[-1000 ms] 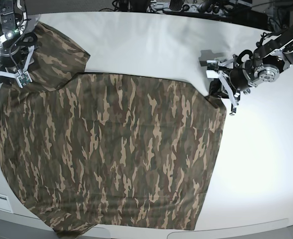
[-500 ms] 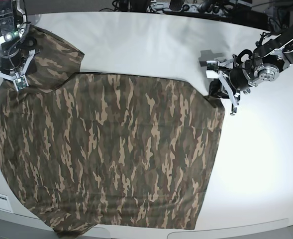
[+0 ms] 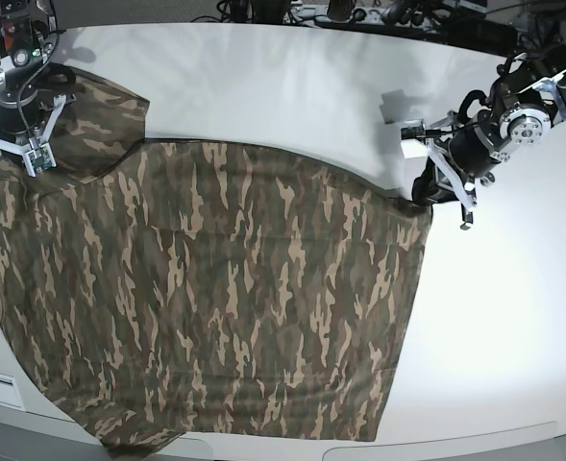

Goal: Fold the T-shirt properly
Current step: 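Lift the shirt with both grippers and pull it toward the robot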

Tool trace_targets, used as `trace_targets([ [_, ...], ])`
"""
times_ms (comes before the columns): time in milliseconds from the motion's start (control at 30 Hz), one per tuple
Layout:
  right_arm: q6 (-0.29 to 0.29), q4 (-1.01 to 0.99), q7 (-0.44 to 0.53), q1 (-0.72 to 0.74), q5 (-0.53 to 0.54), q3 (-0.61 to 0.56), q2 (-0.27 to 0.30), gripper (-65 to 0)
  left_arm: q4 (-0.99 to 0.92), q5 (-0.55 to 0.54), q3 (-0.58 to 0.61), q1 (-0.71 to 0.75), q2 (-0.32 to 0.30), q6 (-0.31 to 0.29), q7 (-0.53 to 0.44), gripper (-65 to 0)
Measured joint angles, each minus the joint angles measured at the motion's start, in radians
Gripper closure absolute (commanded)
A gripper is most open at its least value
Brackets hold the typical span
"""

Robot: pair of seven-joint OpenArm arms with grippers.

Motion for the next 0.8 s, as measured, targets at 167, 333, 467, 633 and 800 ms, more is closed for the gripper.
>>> trace_targets([
  [167,0.008,0.092,0.000,-0.084,-0.007,0.000,0.000,0.0,0.057,0.000,0.000,0.023,-0.056,0.034,0.019,0.0],
  [333,0.010,0.134,0.003,-0.143,-0.077,0.000,0.002,0.0,0.094,0.005,0.000,0.076,-0.080,0.036,0.041,0.0],
  [467,0.013,0.142,0.003,-0.184,-0.081,0.000,0.003,0.0,0.119,0.076,0.000,0.142,-0.095,0.040,0.066,0.0],
  [633,-0.010,0.143,0.003,-0.228,-0.132,0.000,0.003,0.0,0.152,0.160,0.000,0.218,-0.108,0.093,0.122,0.0],
  [800,-0.040,0.172,-0.020,-0.264,-0.157,0.000,0.003,0.0,0.173,0.241,-0.001,0.278,-0.116,0.128,0.170,0.0],
])
